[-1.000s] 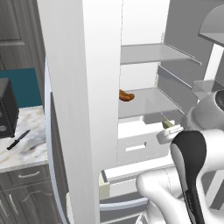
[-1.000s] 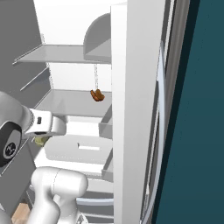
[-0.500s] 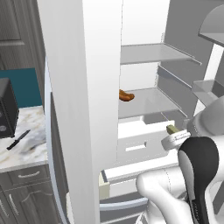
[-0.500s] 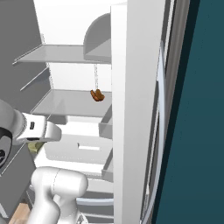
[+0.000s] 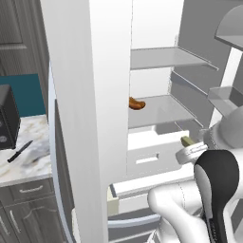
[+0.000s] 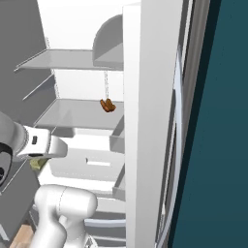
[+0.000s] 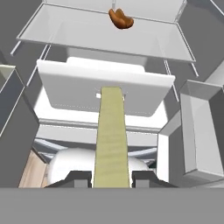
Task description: Retrieve the butter from the fridge and place it on a plate on the dining table. Then retrieve the butter knife by the fridge and place it near the plate.
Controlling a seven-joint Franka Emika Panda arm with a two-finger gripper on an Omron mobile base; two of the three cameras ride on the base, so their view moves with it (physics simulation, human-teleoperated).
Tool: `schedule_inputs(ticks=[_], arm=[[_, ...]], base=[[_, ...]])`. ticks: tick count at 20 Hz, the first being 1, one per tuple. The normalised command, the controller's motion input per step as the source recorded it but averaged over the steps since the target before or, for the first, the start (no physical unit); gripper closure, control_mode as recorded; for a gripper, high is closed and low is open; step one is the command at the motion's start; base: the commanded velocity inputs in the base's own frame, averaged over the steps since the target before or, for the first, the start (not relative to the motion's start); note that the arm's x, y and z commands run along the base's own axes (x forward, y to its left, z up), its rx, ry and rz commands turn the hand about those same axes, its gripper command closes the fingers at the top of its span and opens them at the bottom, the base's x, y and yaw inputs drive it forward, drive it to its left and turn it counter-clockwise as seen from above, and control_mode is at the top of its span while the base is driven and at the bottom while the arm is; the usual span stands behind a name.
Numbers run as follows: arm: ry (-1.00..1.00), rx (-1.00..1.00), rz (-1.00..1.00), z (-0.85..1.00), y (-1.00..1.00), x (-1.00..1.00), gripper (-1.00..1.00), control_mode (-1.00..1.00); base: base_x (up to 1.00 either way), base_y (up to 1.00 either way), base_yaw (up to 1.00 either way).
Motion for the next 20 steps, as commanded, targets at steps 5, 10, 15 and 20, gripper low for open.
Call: schedule_inputs(ticks=[5, 10, 15, 20], arm=[[0.00, 0.00, 0.00, 0.00, 0.00, 0.00, 1.00, 1.00], [0.00, 0.00, 0.00, 0.00, 0.00, 0.00, 1.00, 1.00], [0.00, 0.00, 0.00, 0.00, 0.00, 0.00, 1.00, 1.00], [0.00, 0.00, 0.00, 0.00, 0.00, 0.00, 1.00, 1.00]], base=[[-0.67, 0.00, -0.03], [-0.77, 0.00, -0.02], [-0.86, 0.00, 0.00], [-0.88, 0.00, 0.00]])
